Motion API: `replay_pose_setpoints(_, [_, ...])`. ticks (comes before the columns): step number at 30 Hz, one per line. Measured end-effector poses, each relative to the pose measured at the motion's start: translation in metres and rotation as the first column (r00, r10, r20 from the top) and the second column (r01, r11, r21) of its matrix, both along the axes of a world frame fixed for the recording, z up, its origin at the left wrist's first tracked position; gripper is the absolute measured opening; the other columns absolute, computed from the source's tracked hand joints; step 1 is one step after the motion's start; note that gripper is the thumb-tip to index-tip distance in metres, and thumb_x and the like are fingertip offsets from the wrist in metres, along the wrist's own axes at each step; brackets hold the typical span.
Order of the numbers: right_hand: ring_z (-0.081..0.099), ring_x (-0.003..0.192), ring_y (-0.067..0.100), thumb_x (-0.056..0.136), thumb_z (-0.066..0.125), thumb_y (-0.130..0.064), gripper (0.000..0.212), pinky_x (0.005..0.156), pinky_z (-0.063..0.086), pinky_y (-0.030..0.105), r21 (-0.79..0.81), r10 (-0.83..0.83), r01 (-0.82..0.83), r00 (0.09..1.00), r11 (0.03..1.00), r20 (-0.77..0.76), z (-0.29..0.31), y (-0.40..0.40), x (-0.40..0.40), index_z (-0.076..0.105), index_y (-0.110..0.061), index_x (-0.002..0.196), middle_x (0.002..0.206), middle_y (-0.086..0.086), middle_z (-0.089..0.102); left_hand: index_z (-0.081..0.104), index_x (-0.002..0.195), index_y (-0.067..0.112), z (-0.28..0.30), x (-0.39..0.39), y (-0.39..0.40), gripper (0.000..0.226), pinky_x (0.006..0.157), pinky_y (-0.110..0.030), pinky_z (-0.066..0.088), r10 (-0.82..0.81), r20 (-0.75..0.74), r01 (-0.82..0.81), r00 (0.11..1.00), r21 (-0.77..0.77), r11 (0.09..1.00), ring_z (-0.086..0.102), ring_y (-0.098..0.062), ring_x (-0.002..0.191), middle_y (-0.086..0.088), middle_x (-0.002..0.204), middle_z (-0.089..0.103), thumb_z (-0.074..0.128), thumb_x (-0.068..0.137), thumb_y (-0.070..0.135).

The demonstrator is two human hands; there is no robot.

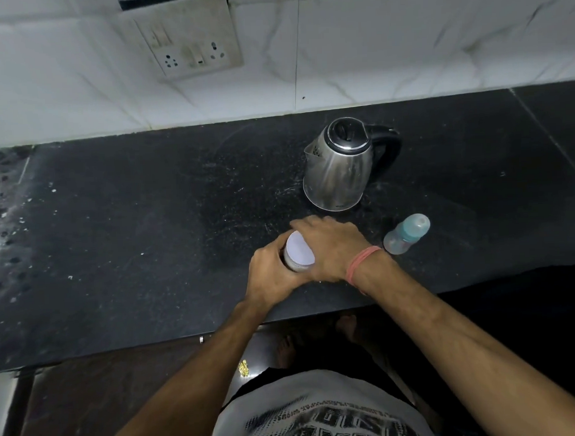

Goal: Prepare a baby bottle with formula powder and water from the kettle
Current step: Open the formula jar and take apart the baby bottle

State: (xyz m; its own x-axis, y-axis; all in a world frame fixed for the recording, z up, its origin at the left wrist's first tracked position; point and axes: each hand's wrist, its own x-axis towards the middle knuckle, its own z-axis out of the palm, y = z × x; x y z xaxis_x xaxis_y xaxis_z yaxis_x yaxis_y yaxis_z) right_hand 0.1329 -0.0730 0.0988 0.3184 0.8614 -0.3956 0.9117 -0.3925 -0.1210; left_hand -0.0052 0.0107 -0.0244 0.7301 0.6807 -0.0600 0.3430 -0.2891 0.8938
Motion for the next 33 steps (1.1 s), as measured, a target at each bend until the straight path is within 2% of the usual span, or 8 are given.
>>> replay_pose_setpoints(3, [0.067, 0.119, 0.029, 0.085, 0.065, -0.083, 0.089, 0.091, 0.045, 0.041, -0.026, -0.117, 0.124, 0.976, 0.992, 0.181, 0.003, 0.005, -0.01, 0.058, -0.014, 0.141, 0.135, 0.008, 0.064, 0.069, 0.142, 0.044, 0.002, 0.0, -0.001, 0.083, 0.092, -0.045, 0.068, -0.022, -0.008, 0.022, 1.0, 0.019, 1.0, 0.079, -0.004, 0.109, 0.024, 0.116, 0.082, 0.108, 0.069, 0.042])
replay_pose_setpoints(9, [0.069, 0.115, 0.029, 0.089, 0.081, -0.05, 0.068, 0.08, 0.045, 0.039, 0.037, 0.157, -0.174, 0.948, 0.984, 0.275, 0.006, 0.007, -0.017, 0.058, -0.02, 0.145, 0.139, 0.004, 0.059, 0.076, 0.123, 0.031, 0.0, -0.001, -0.001, 0.064, 0.081, -0.045, 0.067, -0.007, 0.02, 0.007, 1.0, 0.007, 1.0, 0.081, -0.007, 0.094, 0.017, 0.102, 0.084, 0.11, 0.069, 0.039])
replay_pose_setpoints(13, [0.063, 0.126, 0.03, 0.087, 0.089, -0.027, 0.074, 0.089, 0.055, 0.043, 0.03, 0.22, -0.238, 0.935, 0.971, 0.277, -0.001, 0.004, -0.015, 0.051, -0.022, 0.151, 0.143, 0.004, 0.056, 0.074, 0.122, 0.03, -0.001, -0.001, -0.004, 0.066, 0.084, -0.047, 0.068, 0.004, 0.036, -0.003, 0.999, -0.032, 0.999, 0.082, -0.01, 0.096, 0.013, 0.104, 0.084, 0.111, 0.067, 0.036])
replay_pose_setpoints(17, [0.061, 0.132, 0.031, 0.086, 0.082, -0.059, 0.091, 0.101, 0.051, 0.048, 0.003, 0.059, -0.06, 0.992, 0.998, 0.114, 0.005, 0.002, -0.006, 0.041, -0.023, 0.159, 0.147, 0.005, 0.057, 0.073, 0.136, 0.039, -0.002, -0.001, -0.004, 0.075, 0.092, -0.047, 0.067, 0.009, 0.028, -0.008, 1.0, -0.027, 1.0, 0.08, -0.007, 0.108, 0.02, 0.115, 0.083, 0.108, 0.07, 0.047])
replay_pose_setpoints(20, [0.068, 0.119, 0.03, 0.089, 0.071, -0.071, 0.08, 0.093, 0.05, 0.044, 0.022, 0.036, -0.043, 0.967, 0.999, 0.254, 0.002, 0.009, -0.01, 0.054, -0.016, 0.146, 0.14, 0.007, 0.061, 0.072, 0.139, 0.041, 0.0, -0.001, -0.004, 0.078, 0.093, -0.045, 0.067, -0.003, 0.008, 0.003, 1.0, -0.007, 1.0, 0.08, -0.007, 0.109, 0.022, 0.116, 0.082, 0.108, 0.07, 0.043])
replay_pose_setpoints(23, [0.068, 0.118, 0.029, 0.089, 0.078, -0.054, 0.068, 0.089, 0.052, 0.042, 0.053, 0.147, -0.166, 0.954, 0.985, 0.261, 0.002, 0.011, -0.014, 0.058, -0.018, 0.143, 0.138, 0.005, 0.061, 0.075, 0.126, 0.034, 0.0, -0.001, -0.002, 0.067, 0.086, -0.044, 0.067, -0.003, 0.001, 0.003, 1.0, 0.005, 1.0, 0.08, -0.005, 0.099, 0.02, 0.106, 0.083, 0.109, 0.068, 0.04])
replay_pose_setpoints(29, [0.056, 0.119, 0.021, 0.075, 0.097, -0.027, 0.074, 0.076, 0.057, 0.036, 0.211, 0.419, -0.452, 0.889, 0.867, 0.184, 0.007, 0.002, 0.01, 0.06, -0.032, 0.138, 0.138, -0.007, 0.057, 0.071, 0.111, 0.045, 0.006, -0.003, -0.002, 0.06, 0.084, -0.036, 0.067, -0.01, -0.032, 0.01, 0.999, 0.017, 1.0, 0.078, 0.004, 0.095, 0.028, 0.101, 0.08, 0.108, 0.064, 0.051])
replay_pose_setpoints(33, [0.059, 0.111, 0.019, 0.073, 0.089, -0.006, 0.076, 0.072, 0.052, 0.035, 0.412, 0.185, -0.17, 0.983, 0.895, 0.003, 0.012, -0.004, 0.037, 0.051, -0.032, 0.133, 0.136, -0.006, 0.046, 0.076, 0.129, 0.039, 0.012, -0.003, -0.003, 0.073, 0.097, -0.037, 0.064, -0.017, 0.02, 0.016, 1.0, 0.05, 0.999, 0.078, -0.001, 0.111, 0.025, 0.116, 0.081, 0.111, 0.065, 0.047])
